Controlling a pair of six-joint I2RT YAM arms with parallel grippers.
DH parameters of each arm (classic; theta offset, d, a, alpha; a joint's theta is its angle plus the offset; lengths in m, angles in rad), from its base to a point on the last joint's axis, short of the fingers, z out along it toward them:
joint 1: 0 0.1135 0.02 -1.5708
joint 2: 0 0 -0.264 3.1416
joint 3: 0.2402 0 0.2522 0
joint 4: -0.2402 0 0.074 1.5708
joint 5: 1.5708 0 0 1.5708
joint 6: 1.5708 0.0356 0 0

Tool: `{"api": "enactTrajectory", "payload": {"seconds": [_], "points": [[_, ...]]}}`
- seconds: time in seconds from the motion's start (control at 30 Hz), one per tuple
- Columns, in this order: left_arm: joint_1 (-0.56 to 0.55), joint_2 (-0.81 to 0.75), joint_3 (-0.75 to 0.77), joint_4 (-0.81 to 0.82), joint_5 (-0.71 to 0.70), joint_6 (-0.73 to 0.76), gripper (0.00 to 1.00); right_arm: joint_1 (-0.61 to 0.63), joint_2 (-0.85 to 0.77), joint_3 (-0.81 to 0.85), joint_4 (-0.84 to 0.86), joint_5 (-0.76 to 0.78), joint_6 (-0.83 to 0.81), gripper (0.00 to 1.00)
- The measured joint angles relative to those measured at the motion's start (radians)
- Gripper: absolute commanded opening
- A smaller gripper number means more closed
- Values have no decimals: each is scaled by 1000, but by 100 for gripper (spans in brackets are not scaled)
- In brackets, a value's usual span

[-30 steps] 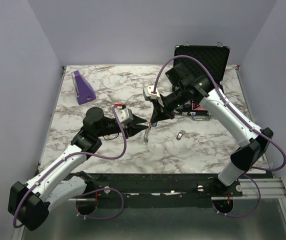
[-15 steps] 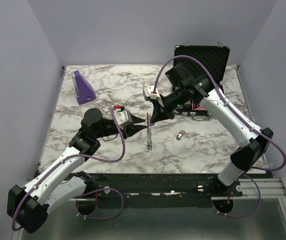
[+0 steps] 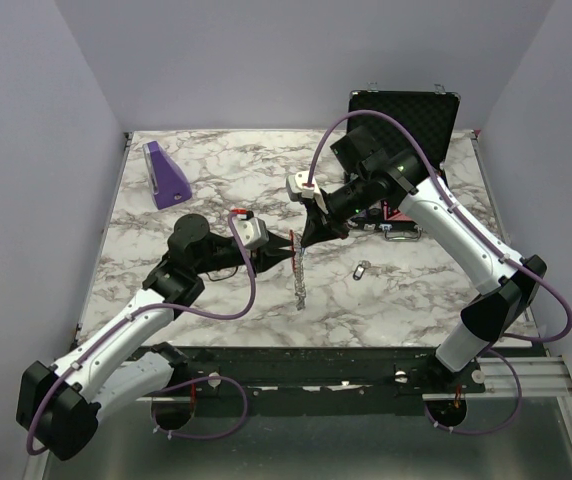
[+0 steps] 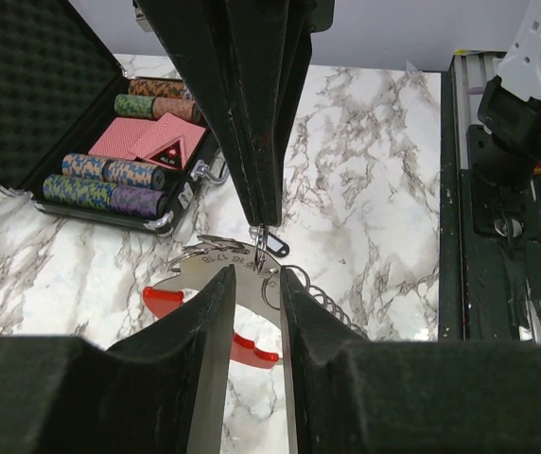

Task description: Put the keys on the keyring

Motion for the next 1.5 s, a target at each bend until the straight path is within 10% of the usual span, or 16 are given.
{"api": "enactTrajectory", "payload": {"seconds": [0.6, 0.9, 1.13, 1.37, 1.5], "points": [[-2, 16, 0, 43, 29, -30, 29, 0, 0, 0, -5, -12, 0, 1], [-5, 16, 0, 55, 36, -42, 0, 0, 0, 0, -8, -13, 0, 1], [-5, 18, 0, 54, 48, -42, 0, 0, 0, 0, -18, -14, 0, 1], [-5, -18, -28, 67, 44, -52, 0, 1, 0, 0, -5, -31, 51, 64], [-5, -52, -63, 81, 44, -75, 0, -1, 0, 16, 5, -47, 101, 74]]}}
